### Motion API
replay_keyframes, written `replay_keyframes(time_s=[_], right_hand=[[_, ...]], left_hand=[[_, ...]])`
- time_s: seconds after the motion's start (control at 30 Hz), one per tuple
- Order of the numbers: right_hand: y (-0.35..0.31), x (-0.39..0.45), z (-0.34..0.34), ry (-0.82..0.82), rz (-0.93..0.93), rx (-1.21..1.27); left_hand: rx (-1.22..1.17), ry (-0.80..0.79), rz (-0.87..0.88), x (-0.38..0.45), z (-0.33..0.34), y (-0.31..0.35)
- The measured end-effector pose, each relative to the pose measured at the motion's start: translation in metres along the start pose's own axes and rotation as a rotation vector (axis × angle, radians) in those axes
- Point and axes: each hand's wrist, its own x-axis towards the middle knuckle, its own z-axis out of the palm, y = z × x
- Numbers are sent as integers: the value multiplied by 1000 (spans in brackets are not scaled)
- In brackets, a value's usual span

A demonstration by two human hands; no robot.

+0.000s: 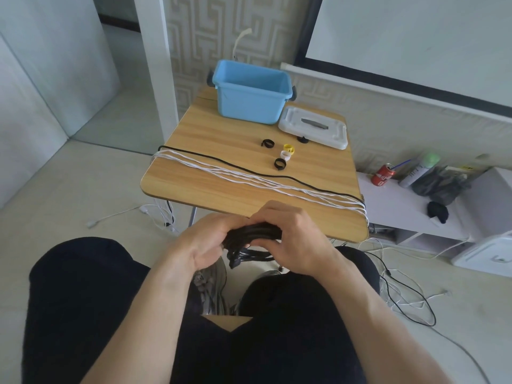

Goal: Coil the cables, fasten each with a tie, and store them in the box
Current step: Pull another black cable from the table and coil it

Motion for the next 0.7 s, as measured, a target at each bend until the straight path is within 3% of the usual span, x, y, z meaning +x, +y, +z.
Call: replay_keyframes(time_s=[0.1, 0.23, 0.4, 0.7], right_hand=[[0, 0, -2, 27, -193, -135], [-2, -1, -3, 78, -343, -190], [6, -4, -5, 139, -357, -196], [19, -7, -8, 224, -347, -311]], left_hand=[[-29, -212, -14, -4, -19, -4], [-72, -262, 0, -4, -26, -6], [-41, -201, 51, -4, -18, 1], [-144, 35, -5, 5, 9, -5]])
